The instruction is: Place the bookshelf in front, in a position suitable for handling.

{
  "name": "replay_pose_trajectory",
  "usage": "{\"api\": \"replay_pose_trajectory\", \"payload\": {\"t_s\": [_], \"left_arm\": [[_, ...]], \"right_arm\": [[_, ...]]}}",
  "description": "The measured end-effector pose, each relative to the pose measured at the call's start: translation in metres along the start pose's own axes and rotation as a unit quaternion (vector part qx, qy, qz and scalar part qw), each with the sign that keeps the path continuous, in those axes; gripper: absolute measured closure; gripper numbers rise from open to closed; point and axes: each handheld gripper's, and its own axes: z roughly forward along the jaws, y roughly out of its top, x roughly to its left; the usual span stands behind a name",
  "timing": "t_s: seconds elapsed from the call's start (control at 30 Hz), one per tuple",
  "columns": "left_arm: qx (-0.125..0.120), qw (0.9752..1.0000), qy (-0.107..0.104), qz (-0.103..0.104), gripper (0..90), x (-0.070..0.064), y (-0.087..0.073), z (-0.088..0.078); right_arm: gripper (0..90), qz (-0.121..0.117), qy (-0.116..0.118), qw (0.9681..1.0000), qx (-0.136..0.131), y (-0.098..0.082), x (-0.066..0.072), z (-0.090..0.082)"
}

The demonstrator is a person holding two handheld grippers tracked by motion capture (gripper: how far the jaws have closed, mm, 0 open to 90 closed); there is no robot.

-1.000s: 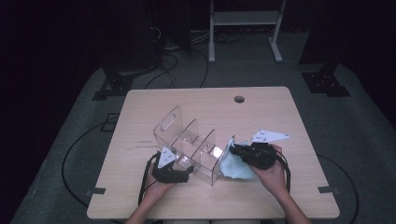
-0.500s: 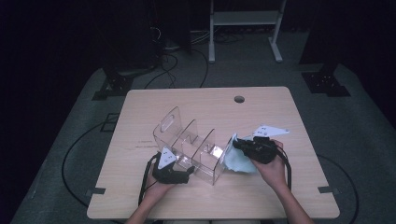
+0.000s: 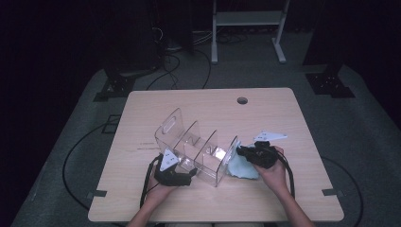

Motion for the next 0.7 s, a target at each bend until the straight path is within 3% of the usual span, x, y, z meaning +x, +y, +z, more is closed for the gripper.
{"api": "replay_pose_trajectory", "payload": {"t_s": [0.1,0.17,0.33,0.5,0.57,0.7], "left_arm": [[-0.001,1.0000,0.000,-0.002,6.6,0.000,0.000,0.000],[-0.001,1.0000,0.000,0.000,6.6,0.000,0.000,0.000],[-0.003,1.0000,0.000,-0.002,6.7,-0.001,0.000,0.000],[-0.004,1.0000,0.001,-0.001,6.6,-0.001,0.001,0.001],[-0.004,1.0000,0.002,-0.002,6.7,-0.001,0.001,0.001],[-0.004,1.0000,0.002,-0.002,6.7,-0.001,0.001,0.001]], "right_arm": [[82.8,-0.011,0.003,0.9997,-0.023,0.009,0.007,-0.010],[82.8,-0.017,-0.001,0.9996,-0.023,0.009,0.008,-0.010],[82.7,0.009,0.013,0.9999,0.003,-0.007,0.000,0.003],[82.8,-0.003,0.023,0.9993,-0.031,0.004,0.009,-0.013],[82.8,-0.012,0.020,0.9992,-0.033,0.004,0.012,-0.013],[82.8,-0.003,0.024,0.9992,-0.032,0.003,0.011,-0.012]]}}
